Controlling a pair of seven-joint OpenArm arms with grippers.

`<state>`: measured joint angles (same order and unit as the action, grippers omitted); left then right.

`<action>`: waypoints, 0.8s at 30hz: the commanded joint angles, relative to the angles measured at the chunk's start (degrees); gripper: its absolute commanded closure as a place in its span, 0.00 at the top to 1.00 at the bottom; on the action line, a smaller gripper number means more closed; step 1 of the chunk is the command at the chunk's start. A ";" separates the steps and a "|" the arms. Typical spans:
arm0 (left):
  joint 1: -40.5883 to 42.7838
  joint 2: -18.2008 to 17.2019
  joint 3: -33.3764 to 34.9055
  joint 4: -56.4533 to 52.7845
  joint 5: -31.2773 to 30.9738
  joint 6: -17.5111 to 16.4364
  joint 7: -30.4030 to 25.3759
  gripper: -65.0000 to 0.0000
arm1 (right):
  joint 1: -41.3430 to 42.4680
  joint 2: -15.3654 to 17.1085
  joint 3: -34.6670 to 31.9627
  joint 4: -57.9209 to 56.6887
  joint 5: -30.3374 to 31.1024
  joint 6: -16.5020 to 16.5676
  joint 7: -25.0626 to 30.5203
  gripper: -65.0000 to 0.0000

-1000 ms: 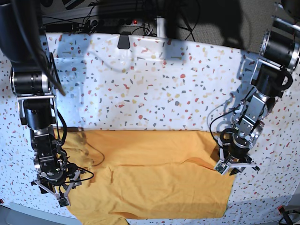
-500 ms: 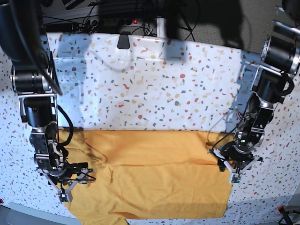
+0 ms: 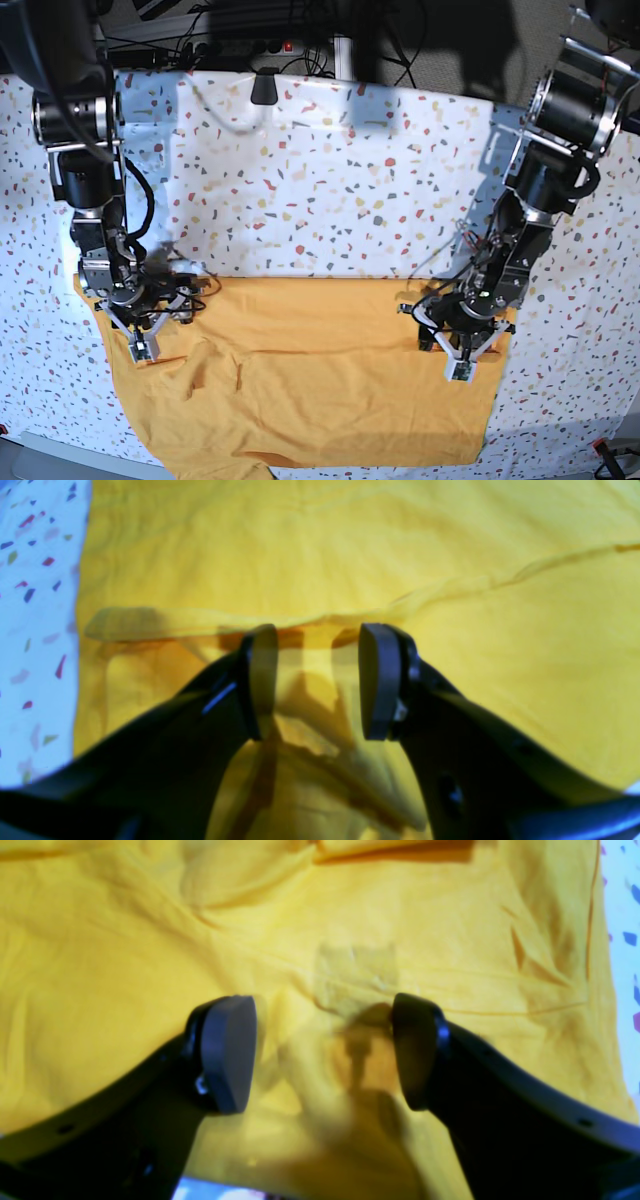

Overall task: Fold the T-shirt properly
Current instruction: 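Lower both grippers and pinch the shirt body near the fold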

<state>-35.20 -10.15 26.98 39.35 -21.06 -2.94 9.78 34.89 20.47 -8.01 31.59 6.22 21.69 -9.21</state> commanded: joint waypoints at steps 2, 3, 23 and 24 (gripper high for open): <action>-0.59 -0.37 -0.44 0.74 0.00 0.81 -1.29 0.40 | 0.76 0.76 0.17 0.76 -0.20 0.24 -0.20 0.65; -0.02 -0.37 -0.44 0.74 0.00 0.98 -1.53 0.40 | 0.50 0.79 0.17 0.76 -0.20 0.24 -0.17 0.65; 4.98 -0.46 -16.44 0.76 -0.04 -6.99 8.33 0.40 | -4.42 0.79 0.17 6.16 0.26 0.26 -3.72 0.65; 5.09 -0.46 -16.44 0.76 -0.04 -6.99 9.20 0.40 | -5.16 0.79 0.17 7.02 0.24 0.26 -4.20 0.65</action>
<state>-29.39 -10.37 10.70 39.83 -21.06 -10.22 16.88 29.19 20.67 -7.86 38.46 7.31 21.63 -10.81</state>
